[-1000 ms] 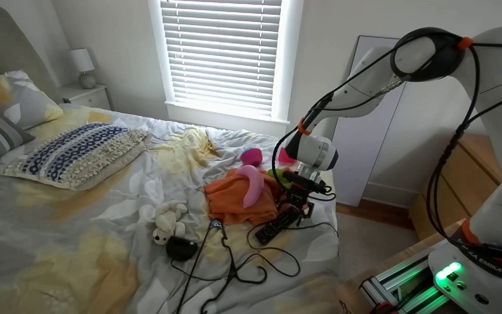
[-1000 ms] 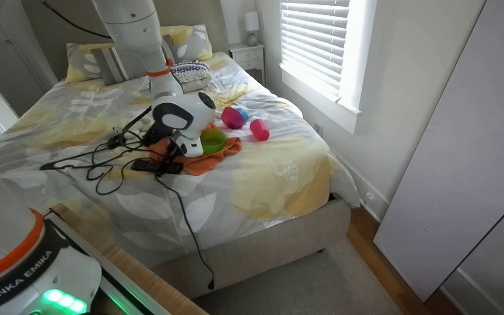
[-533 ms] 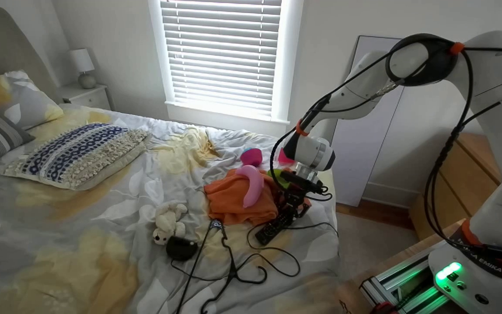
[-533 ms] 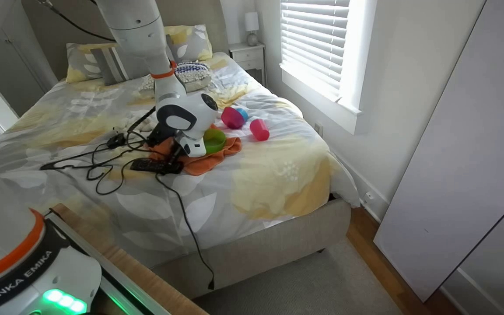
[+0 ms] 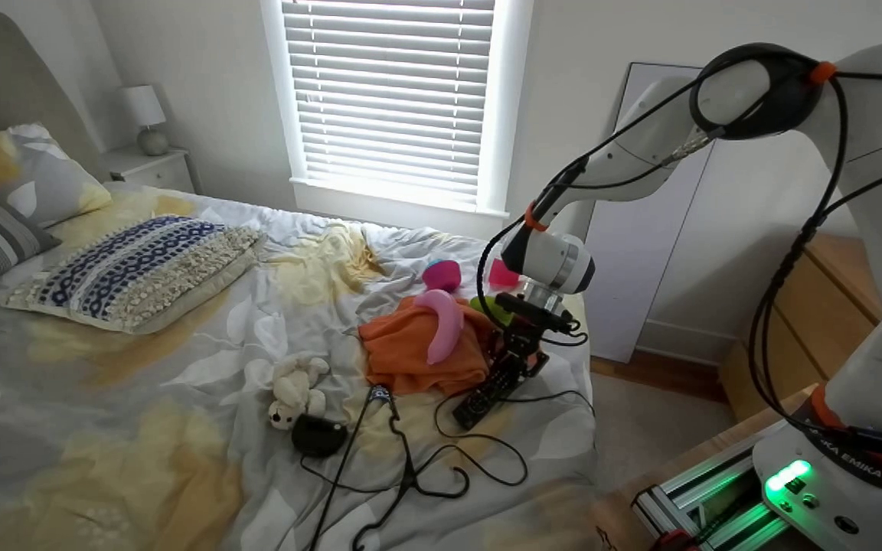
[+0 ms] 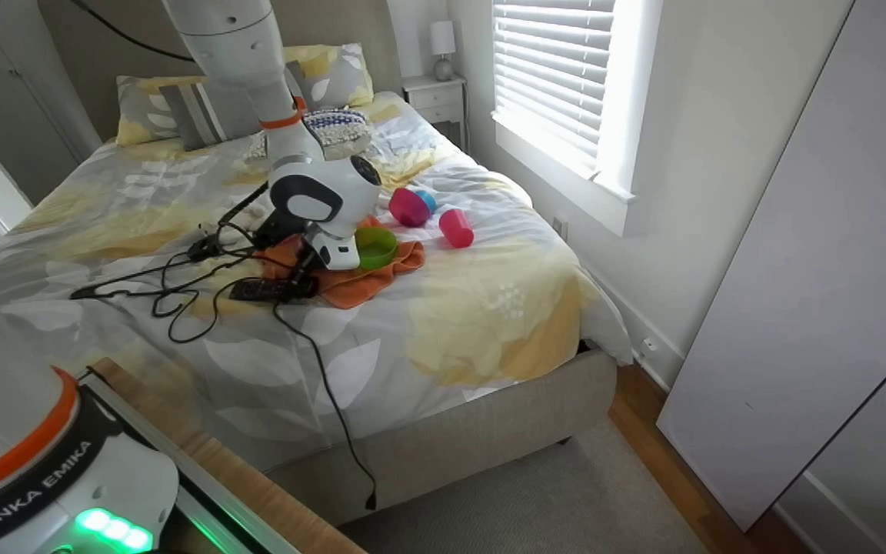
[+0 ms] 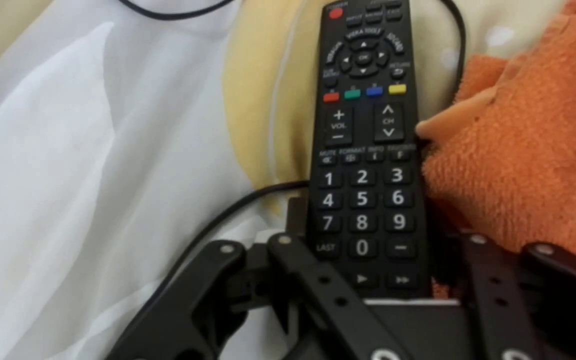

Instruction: Move the remote to the right

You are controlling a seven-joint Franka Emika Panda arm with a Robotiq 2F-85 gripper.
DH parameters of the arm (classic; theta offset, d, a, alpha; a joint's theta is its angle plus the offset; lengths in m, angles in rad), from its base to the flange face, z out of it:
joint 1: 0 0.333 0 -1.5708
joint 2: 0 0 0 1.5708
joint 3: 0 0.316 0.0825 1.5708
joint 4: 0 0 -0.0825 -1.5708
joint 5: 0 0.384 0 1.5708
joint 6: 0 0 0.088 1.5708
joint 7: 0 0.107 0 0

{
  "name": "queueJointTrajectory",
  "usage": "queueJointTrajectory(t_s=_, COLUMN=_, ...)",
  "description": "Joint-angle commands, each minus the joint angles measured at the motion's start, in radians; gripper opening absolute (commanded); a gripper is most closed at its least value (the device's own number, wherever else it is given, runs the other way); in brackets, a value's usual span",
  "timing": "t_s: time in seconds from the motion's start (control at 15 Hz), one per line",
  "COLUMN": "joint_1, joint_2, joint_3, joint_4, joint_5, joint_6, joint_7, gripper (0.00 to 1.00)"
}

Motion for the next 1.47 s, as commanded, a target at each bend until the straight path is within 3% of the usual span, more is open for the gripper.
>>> queueJointTrajectory(t_s=0.0, joint_1=0.020, joint_2=-0.175, joint_3=-0.017, joint_4=-0.151, joint_5=0.037, joint_6=-0.016, joint_7=0.081, gripper=0.31)
queueJointTrajectory(t_s=0.27, joint_1=0.008, joint_2=-0.312, joint_3=-0.021, joint_4=-0.220, joint_5=0.023, joint_6=-0.091, joint_7=0.156, gripper=0.31)
queueJointTrajectory(t_s=0.53, joint_1=-0.001, joint_2=-0.371, joint_3=-0.045, joint_4=-0.193, joint_5=-0.004, joint_6=-0.218, joint_7=0.221, gripper=0.31)
queueJointTrajectory(t_s=0.8, joint_1=0.006, joint_2=-0.391, joint_3=-0.059, joint_4=-0.185, joint_5=0.003, joint_6=-0.214, joint_7=0.226, gripper=0.31)
queueJointTrajectory(t_s=0.87, joint_1=0.012, joint_2=-0.393, joint_3=-0.061, joint_4=-0.188, joint_5=-0.008, joint_6=-0.202, joint_7=0.229, gripper=0.81)
queueJointTrajectory(t_s=0.93, joint_1=0.025, joint_2=-0.399, joint_3=-0.062, joint_4=-0.198, joint_5=-0.023, joint_6=-0.188, joint_7=0.245, gripper=0.82)
queueJointTrajectory(t_s=1.13, joint_1=0.075, joint_2=-0.424, joint_3=-0.055, joint_4=-0.241, joint_5=-0.055, joint_6=-0.099, joint_7=0.295, gripper=1.00)
queueJointTrajectory(t_s=1.4, joint_1=0.106, joint_2=-0.361, joint_3=-0.018, joint_4=-0.247, joint_5=-0.025, joint_6=0.036, joint_7=0.257, gripper=1.00)
